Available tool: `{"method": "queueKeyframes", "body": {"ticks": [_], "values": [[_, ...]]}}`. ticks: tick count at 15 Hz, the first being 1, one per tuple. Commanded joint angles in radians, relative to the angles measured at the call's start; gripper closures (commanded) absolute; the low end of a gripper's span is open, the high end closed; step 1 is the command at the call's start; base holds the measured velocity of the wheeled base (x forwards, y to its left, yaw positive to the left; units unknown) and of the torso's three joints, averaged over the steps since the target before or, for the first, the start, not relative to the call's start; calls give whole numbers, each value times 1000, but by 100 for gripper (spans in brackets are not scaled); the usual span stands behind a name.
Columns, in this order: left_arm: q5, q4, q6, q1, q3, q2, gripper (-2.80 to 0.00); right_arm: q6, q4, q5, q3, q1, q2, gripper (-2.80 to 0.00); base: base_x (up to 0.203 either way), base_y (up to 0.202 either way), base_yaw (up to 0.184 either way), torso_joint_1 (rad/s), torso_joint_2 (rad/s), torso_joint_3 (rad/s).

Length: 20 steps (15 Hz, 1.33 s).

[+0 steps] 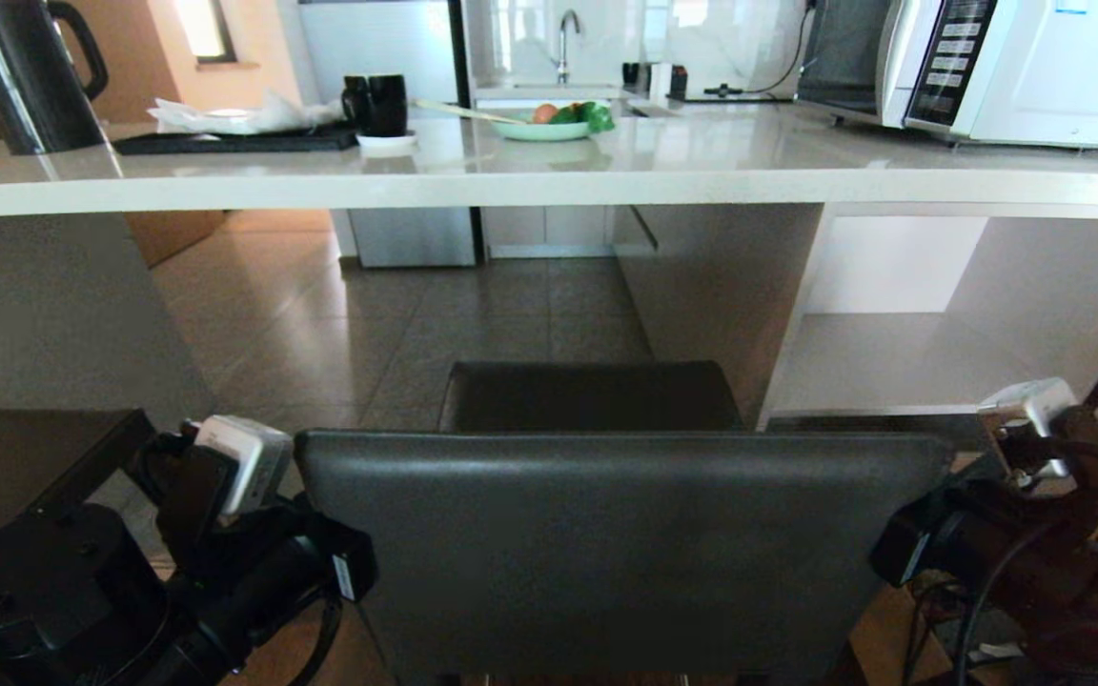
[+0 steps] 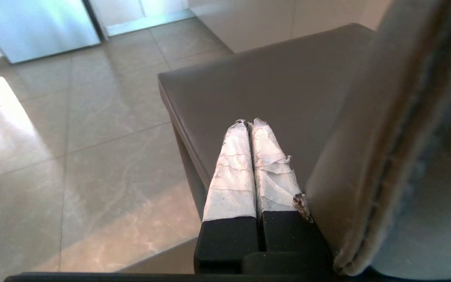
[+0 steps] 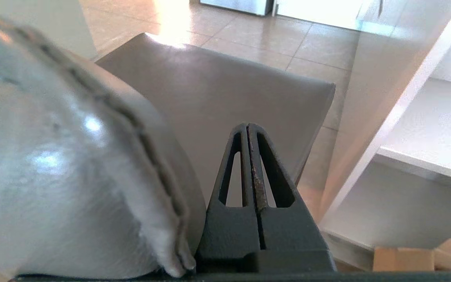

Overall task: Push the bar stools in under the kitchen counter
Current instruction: Push the gray chair back under the dining table

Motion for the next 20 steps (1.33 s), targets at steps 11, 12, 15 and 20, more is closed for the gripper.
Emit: {"method": "queueKeyframes", "body": {"ticks": [11, 12, 15, 20], "values": [[-10, -9, 37, 51, -133, 120, 0, -17, 24, 12, 82, -79, 32, 0, 0, 0, 0, 0, 0, 0], [-10, -9, 37, 56, -118, 119, 0, -23, 24, 11, 67, -79, 34, 0, 0, 0, 0, 0, 0, 0], [-11, -9, 30, 60, -48, 115, 0, -25, 24, 6, -10, -80, 51, 0, 0, 0, 0, 0, 0, 0], [-14, -9, 30, 57, -15, 114, 0, -28, 24, 0, -126, -78, 148, 0, 0, 0, 0, 0, 0, 0]]}}
